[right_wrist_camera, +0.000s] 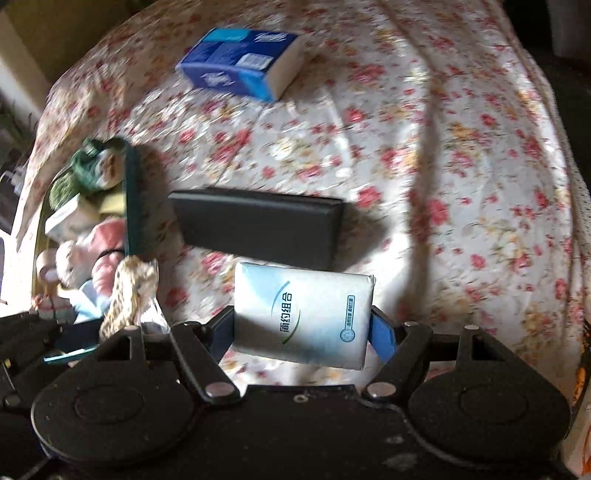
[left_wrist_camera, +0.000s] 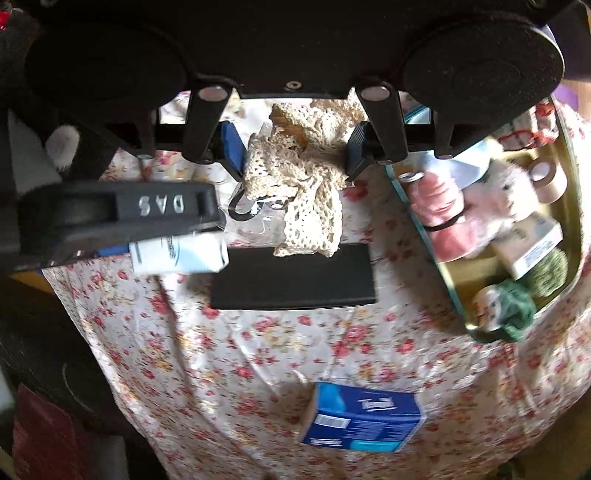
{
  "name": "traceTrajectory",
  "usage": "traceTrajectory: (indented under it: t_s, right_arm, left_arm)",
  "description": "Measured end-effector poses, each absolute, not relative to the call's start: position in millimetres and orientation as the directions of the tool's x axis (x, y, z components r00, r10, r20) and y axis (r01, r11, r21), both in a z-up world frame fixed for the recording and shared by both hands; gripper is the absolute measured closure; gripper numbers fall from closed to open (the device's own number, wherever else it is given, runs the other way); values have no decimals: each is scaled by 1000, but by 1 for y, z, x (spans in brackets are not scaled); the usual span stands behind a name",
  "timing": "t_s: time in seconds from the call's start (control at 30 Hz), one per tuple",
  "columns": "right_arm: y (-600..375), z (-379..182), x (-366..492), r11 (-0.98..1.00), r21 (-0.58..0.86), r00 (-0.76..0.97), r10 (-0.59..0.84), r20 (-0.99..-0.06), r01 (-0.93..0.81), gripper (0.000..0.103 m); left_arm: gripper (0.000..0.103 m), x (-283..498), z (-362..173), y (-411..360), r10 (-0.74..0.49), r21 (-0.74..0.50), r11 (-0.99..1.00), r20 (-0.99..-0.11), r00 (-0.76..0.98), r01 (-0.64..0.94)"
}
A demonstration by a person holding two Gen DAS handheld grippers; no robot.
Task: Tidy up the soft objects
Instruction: 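Carry the lace doily and white tissue pack over the gold tray with both tools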
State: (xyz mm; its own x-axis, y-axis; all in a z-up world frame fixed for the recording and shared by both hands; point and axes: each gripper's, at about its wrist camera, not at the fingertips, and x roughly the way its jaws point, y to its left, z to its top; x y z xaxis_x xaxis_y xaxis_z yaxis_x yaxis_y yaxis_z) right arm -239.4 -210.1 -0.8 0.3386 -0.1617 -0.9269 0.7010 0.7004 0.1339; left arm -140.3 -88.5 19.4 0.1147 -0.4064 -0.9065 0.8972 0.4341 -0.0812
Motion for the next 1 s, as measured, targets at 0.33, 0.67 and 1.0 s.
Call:
traceTrajectory:
  t_s: [0.33, 0.67, 1.0]
  right_arm:
    - [-169, 8, -200, 780, 163, 385, -106, -917, 604, 29]
    - [-154, 34, -163, 824, 192, 454, -88, -887, 533, 30]
    - [-146, 45, -120, 857, 210, 510, -70, -858, 471, 30]
  left_arm:
    - [50, -105, 29, -44, -394, -63, 537, -900, 184, 841]
    - [50, -49, 51, -2, -399, -48, 656, -869, 292, 753]
    - [50, 16, 61, 14, -376, -65, 790, -837, 398, 609]
